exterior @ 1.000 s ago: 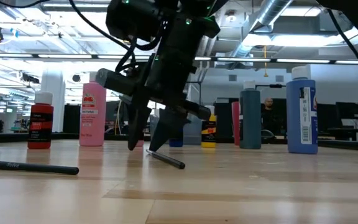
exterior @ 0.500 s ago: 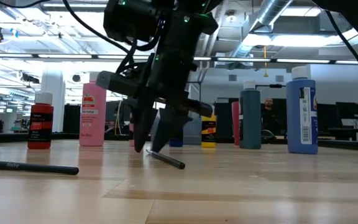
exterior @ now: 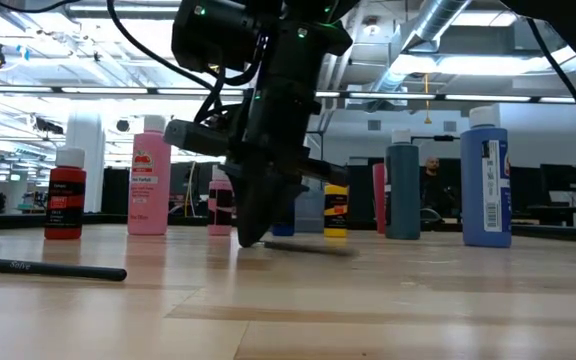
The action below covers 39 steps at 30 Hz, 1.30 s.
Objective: Pick & Place Paint Supplies
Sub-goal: Put the black paintbrush into the red cup
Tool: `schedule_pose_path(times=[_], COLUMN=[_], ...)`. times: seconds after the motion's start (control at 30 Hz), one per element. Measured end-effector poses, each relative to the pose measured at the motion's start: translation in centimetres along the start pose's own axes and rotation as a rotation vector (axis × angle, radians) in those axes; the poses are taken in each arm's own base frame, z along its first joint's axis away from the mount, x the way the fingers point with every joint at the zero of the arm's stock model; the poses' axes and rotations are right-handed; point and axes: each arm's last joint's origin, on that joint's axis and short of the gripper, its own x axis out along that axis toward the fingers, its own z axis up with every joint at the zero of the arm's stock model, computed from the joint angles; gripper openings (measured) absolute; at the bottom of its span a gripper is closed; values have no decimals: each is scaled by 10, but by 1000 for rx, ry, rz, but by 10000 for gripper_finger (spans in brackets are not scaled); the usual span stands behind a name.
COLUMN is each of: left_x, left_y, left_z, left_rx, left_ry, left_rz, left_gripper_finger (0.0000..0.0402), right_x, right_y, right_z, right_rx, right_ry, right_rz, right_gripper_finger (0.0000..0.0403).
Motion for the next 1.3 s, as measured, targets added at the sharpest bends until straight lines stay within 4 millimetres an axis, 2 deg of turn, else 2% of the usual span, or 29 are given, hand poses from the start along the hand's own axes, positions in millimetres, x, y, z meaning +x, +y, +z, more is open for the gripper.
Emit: schedule_pose_path(times=[0.2,0.37,0.43,0.5,0.67,0.83,0.93,1.07,1.17,1.3], left_x=[0,0,0,0,0,0,0,0,0,0], left_y=[0,0,0,0,0,0,0,0,1,1], left_z=[0,0,0,0,0,0,1,1,1,1], left_rx=[0,0,0,0,-1,-1,-3,1,2,3], left_ry=[0,0,0,0,-1,-3,-8,-8,-11,-13], left_rz=[0,0,0,0,0,1,6,7,25,33], left_gripper_finger=[225,225,225,225,225,225,225,225,225,225], right_x=[0,-19,-36,-61,-118,-199,-237,-276,-286,-277], right_y=[0,-1,-1,-3,-23,-68,-109,-169,-206,-248], right_z=[0,2,6,14,39,65,80,83,81,71], right_rx=[-21,-43,-52,-55,-68,-60,-68,-38,-15,32], right_ry=[3,-18,-63,-129,-329,-573,-666,-775,-887,-1051], right_rz=[2,22,34,65,37,-30,-86,-113,-130,-155], right_gripper_finger=[2,1,1,1,0,0,0,0,0,0])
